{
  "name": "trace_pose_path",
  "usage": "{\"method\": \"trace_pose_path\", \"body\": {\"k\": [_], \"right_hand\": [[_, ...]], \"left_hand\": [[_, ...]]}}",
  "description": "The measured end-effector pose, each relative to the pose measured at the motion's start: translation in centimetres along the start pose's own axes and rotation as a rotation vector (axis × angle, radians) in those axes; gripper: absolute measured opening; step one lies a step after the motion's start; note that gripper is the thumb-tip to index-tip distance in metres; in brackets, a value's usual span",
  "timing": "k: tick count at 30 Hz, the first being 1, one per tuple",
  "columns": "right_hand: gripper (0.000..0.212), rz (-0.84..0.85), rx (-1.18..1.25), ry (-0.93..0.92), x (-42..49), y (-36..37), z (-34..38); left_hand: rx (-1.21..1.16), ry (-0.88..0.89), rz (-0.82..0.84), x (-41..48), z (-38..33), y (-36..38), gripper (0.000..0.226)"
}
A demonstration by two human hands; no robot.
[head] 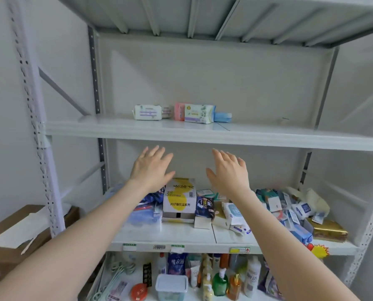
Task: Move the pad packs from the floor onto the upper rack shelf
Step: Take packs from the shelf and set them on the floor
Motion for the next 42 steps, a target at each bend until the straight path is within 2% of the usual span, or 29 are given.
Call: {"method": "trace_pose_path", "body": {"k": [5,12,21,28,33,38,42], "right_hand": [[0.059,-0.077,-0.001,-0.023,5.3,-1.3,0.4],[0.058,-0.125,0.024,-0.065,13.9,0.5,-0.4],[0.059,-0.147,0.098,-0.030,24.9,3.8,-2.0],[0.063,-0.193,0.167,0.082,32.2,6.5,-3.4],[0.065,-0.164,0.193,0.148,36.4,8.7,-4.4],[0.072,-0.070,0.213,0.178,39.3,11.5,-5.3],[0.084,0.066,0.242,0.222,40.9,12.9,-6.1]], "left_hand": [[0.036,-0.034,-0.092,4.8,3.2,-2.4,0.064],[0.043,-0.085,-0.220,12.9,6.4,-2.3,0.055],[-0.098,-0.186,-0.227,22.7,13.8,0.7,0.060],[-0.493,-0.428,-0.139,29.0,22.1,4.6,0.068],[-0.625,-0.509,-0.094,32.2,25.4,7.9,0.073],[-0.758,-0.603,0.005,34.7,26.6,11.2,0.079],[-0.930,-0.713,0.109,36.1,27.2,13.4,0.089]]}}
Point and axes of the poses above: each hand's wrist, its own x-axis towards the middle knuckle, its own y-axis out of the palm, z = x × y, the point moved 2 cm from there along x, towards the middle knuckle
